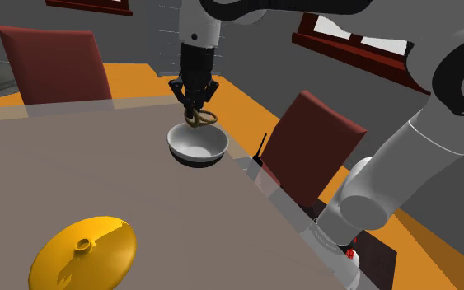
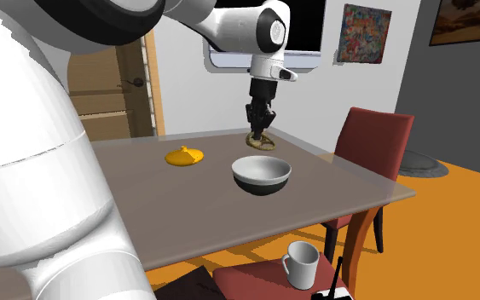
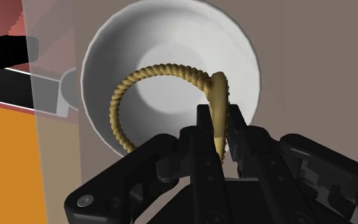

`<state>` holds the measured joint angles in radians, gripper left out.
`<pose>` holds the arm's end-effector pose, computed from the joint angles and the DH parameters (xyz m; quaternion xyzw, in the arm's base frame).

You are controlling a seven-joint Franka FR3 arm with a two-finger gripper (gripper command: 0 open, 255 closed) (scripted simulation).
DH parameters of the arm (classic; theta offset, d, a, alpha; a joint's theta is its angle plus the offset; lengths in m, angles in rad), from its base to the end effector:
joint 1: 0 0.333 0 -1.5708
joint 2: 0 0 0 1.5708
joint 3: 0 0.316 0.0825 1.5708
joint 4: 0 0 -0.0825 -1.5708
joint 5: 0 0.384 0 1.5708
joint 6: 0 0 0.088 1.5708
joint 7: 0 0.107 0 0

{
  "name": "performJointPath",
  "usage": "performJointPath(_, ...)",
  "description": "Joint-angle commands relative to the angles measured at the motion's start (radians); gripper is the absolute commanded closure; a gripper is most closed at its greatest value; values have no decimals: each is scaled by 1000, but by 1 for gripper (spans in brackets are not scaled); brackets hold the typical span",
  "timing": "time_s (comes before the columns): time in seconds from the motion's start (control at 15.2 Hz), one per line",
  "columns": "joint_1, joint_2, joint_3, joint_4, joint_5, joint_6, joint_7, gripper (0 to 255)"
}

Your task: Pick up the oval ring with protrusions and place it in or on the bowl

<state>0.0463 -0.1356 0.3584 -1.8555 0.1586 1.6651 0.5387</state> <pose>0.4638 0.2259 0.5660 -0.9949 0.0790 0.0528 0.0348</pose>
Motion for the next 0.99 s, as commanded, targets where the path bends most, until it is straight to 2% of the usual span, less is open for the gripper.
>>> performJointPath(0.0, 0, -3, 0, -30, 1, 28, -5, 255)
performJointPath(0.53, 3, 2, 5, -137, 4, 138, -15, 255)
performJointPath(0.92, 3, 2, 5, -137, 4, 138, -15, 255)
